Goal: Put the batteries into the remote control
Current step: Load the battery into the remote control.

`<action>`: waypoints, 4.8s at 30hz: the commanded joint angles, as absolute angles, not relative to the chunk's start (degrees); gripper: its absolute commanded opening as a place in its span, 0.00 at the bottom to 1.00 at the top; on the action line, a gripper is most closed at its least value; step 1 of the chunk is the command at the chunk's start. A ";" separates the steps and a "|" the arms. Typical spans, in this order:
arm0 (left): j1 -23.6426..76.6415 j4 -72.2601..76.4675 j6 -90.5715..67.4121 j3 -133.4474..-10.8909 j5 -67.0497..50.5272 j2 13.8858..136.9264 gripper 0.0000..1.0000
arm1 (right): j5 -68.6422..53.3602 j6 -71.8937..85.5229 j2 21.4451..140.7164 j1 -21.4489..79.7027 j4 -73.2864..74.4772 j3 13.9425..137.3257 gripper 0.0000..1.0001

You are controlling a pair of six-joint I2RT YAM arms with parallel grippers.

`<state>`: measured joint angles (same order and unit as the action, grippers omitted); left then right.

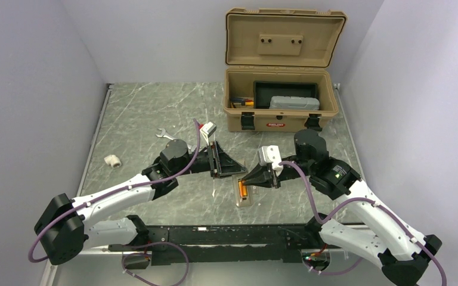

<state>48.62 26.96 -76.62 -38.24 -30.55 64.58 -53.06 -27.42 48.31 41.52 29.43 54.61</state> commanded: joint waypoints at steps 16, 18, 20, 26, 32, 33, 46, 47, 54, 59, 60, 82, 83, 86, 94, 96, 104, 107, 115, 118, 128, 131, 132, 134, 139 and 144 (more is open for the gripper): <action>46.24 34.65 -78.83 -41.57 -26.36 61.81 0.00 | -54.44 -24.61 47.89 44.02 35.75 52.41 0.15; 46.00 34.70 -78.88 -41.57 -26.30 61.71 0.00 | -54.16 -24.16 47.59 44.33 35.35 51.96 0.15; 45.79 35.01 -79.20 -41.49 -26.28 61.63 0.00 | -53.88 -23.62 47.26 44.57 34.89 51.50 0.15; 45.31 35.42 -79.37 -41.48 -26.32 61.62 0.00 | -53.38 -21.92 46.60 45.55 33.77 50.68 0.15; 45.17 35.81 -79.63 -41.40 -26.12 61.23 0.00 | -52.17 -21.74 46.65 46.75 33.48 49.81 0.14; 45.13 35.84 -79.70 -41.40 -26.11 61.26 0.00 | -51.66 -21.83 46.71 47.04 33.61 49.69 0.14; 44.24 36.61 -80.71 -41.54 -25.93 60.32 0.00 | -45.58 -22.45 46.18 49.64 35.02 48.09 0.14; 44.20 36.79 -80.90 -41.43 -25.91 60.23 0.00 | -45.31 -22.42 46.09 49.66 35.13 47.96 0.14; 43.93 37.72 -81.47 -41.44 -25.86 59.82 0.00 | -44.25 -22.01 46.73 50.58 34.78 46.67 0.14; 43.74 37.82 -81.77 -41.72 -26.04 59.58 0.00 | -42.63 -20.68 46.05 51.52 32.99 44.93 0.14; 43.74 38.00 -81.88 -41.75 -26.02 59.55 0.00 | -42.21 -20.33 45.65 51.74 32.38 44.53 0.14; 43.60 40.42 -84.54 -42.93 -26.63 58.56 0.00 | -35.49 -23.23 43.54 53.02 29.31 38.36 0.15; 43.63 40.43 -84.62 -42.97 -26.63 58.54 0.00 | -35.24 -23.25 43.36 53.00 29.09 38.14 0.15; 43.64 41.64 -85.54 -42.93 -26.84 58.54 0.00 | -34.13 -23.39 42.57 52.99 28.48 37.21 0.15; 43.43 38.76 -84.03 -44.01 -27.61 57.90 0.00 | -33.31 -21.50 40.91 53.00 25.02 36.32 0.15; 43.50 38.37 -83.61 -43.84 -27.68 58.04 0.00 | -33.22 -21.22 40.72 53.00 24.17 36.82 0.15; 43.60 35.12 -80.27 -43.01 -27.44 58.10 0.00 | -34.40 -19.65 39.85 53.00 21.94 41.91 0.21; 43.78 32.53 -78.49 -43.41 -27.27 58.18 0.00 | -35.38 -17.66 39.35 53.00 18.70 43.48 0.23; 43.96 29.62 -75.09 -42.63 -25.75 58.36 0.00 | -33.16 -2.04 35.20 52.94 -0.20 42.63 0.26; 43.98 26.95 -72.11 -43.07 -24.84 57.79 0.00 | -26.02 5.01 34.00 52.98 -2.41 42.29 0.33; 43.95 16.25 -62.53 -46.67 -22.02 54.79 0.00 | -7.85 19.95 38.57 53.04 12.20 50.17 0.53; 43.98 15.85 -61.98 -46.76 -22.05 54.45 0.00 | -12.40 21.95 41.74 52.92 14.07 52.22 0.64; 43.99 15.99 -61.89 -46.69 -22.08 54.33 0.00 | -13.41 22.73 42.24 52.87 13.82 52.40 0.66; 44.01 16.23 -61.88 -46.50 -22.23 54.00 0.00 | -14.61 24.22 42.28 52.92 12.05 51.65 0.68; 43.96 16.30 -61.36 -46.47 -22.14 53.28 0.00 | -12.97 25.39 42.41 52.78 12.03 50.71 0.69; 44.05 17.81 -61.08 -46.26 -23.03 53.08 0.00 | -13.49 28.17 42.58 52.30 9.90 48.97 0.68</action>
<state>43.75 14.17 -62.15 -44.16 -22.61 54.59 -13.54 24.32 43.05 52.64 12.71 49.93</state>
